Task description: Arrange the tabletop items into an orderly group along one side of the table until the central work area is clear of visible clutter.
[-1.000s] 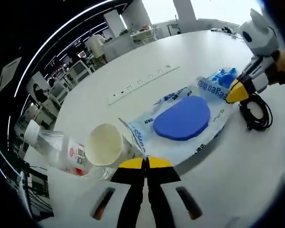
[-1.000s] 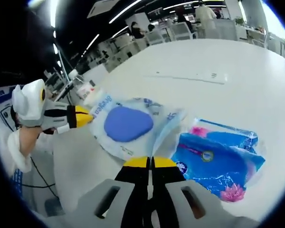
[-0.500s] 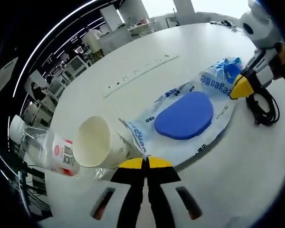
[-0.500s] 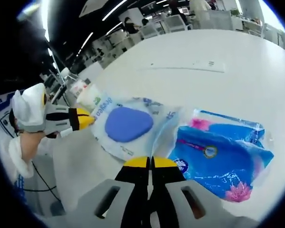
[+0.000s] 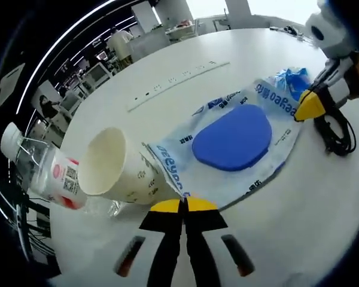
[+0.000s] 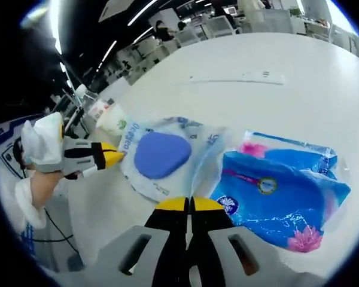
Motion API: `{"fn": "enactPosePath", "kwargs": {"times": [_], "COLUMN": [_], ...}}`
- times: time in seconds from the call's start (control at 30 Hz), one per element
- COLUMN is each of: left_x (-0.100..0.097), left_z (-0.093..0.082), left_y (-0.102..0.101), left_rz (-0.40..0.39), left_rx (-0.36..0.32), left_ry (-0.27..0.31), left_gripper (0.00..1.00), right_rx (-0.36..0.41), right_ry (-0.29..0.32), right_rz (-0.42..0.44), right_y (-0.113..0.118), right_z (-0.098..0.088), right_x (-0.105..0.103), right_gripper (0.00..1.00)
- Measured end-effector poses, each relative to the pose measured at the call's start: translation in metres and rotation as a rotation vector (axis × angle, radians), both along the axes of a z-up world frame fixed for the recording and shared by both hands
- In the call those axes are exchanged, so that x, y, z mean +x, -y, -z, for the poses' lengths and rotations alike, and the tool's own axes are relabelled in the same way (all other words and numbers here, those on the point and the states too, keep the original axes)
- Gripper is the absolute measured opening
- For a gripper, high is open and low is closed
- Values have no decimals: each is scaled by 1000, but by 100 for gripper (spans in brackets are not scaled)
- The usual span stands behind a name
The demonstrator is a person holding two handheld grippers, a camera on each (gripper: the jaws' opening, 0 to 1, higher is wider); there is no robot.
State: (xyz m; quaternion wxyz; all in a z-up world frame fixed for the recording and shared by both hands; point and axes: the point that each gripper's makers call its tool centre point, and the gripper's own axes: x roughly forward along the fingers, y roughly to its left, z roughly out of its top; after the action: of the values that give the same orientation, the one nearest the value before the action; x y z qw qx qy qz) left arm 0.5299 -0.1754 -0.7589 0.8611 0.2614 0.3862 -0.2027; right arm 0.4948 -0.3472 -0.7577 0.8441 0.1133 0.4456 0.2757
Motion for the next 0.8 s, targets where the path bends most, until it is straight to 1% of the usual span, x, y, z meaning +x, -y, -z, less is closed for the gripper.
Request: {"fn": "enactPosePath", "kwargs": {"times": [0.13,0.33,0.4,0.43,0.57,0.6,0.67,0.8], "left_x": [0,0,1,1,0,0,0,0], "left_z": [2,3,4,4,4,4,4,4], "left_y": [-1,-2,-2,-2,-2,-2,-3,-2], "left_rz": [-24,-40,-50,-58,-62,-66,-69,-74], "left_rx": [-20,-21,-26,-27,-20,-21,-18,-18], "left_ry": [11,9,9,11,18,21,21,22], "left_gripper": [0,0,0,0,0,0,0,0], "right_rx": [12,13,34,32,43,46,34,25], "right_ry": [-8,-7,39,29,47,55,91,113], "right_rz": [12,30,35,31,37,32,-4,-34], "right_y": [0,0,-2,0,1,0,-1,-3], "right_z": [1,0,-7,-7,-13,-14,-18,-22], "right_x": [-1,-1,2,0,0,0,-1,-5], "right_gripper": [0,0,0,1,4,5,9,17]}}
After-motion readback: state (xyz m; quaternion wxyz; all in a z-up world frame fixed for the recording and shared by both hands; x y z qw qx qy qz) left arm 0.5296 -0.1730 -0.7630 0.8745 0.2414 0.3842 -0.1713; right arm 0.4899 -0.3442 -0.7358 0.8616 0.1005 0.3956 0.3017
